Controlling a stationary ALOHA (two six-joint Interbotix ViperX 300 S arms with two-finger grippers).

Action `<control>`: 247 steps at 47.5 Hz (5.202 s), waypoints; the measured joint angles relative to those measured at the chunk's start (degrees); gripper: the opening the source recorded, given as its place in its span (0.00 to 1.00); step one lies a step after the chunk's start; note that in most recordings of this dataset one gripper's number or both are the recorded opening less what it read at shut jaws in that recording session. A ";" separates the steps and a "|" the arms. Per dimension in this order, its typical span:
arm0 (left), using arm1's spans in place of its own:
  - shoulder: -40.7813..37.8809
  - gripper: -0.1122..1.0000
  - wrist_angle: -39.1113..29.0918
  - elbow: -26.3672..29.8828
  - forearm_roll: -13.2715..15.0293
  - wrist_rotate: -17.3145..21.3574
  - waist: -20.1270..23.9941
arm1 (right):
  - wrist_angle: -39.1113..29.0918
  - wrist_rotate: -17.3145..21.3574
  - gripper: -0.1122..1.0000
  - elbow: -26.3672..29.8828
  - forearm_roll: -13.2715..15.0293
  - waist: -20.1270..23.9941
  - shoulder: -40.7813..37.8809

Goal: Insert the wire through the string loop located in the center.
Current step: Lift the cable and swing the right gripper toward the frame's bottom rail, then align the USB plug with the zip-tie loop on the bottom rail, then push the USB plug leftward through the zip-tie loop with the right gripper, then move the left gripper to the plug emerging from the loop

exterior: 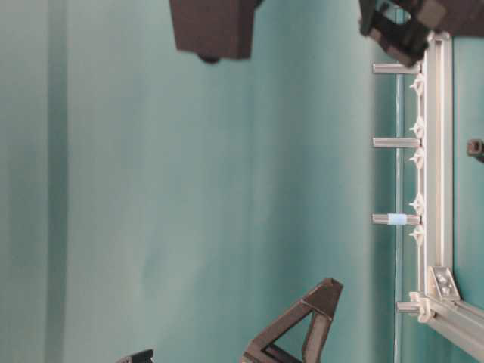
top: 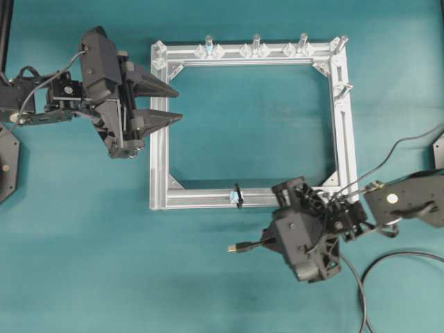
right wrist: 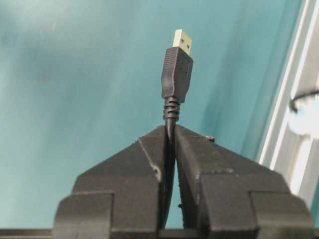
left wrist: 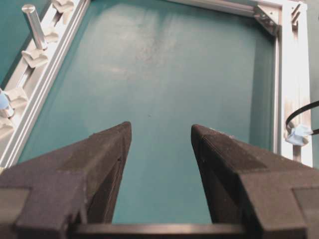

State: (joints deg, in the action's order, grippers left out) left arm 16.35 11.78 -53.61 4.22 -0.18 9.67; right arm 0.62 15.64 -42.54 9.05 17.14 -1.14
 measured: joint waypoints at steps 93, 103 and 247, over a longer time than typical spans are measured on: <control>0.00 0.59 -0.09 0.00 0.00 0.00 -0.44 | 0.88 0.09 0.17 -10.37 0.00 -10.46 10.63; 0.00 0.59 -0.09 0.00 0.00 0.00 -0.44 | 1.85 0.00 0.17 -10.46 0.00 -10.63 10.63; -15.21 0.59 -14.41 15.29 -0.18 0.00 -15.29 | 2.55 -0.09 0.17 1.93 0.00 -11.60 -2.20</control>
State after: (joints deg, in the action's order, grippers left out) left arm 1.14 -2.64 -38.32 4.04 -0.18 -5.63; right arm 3.16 15.56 -40.61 9.05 5.54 -3.34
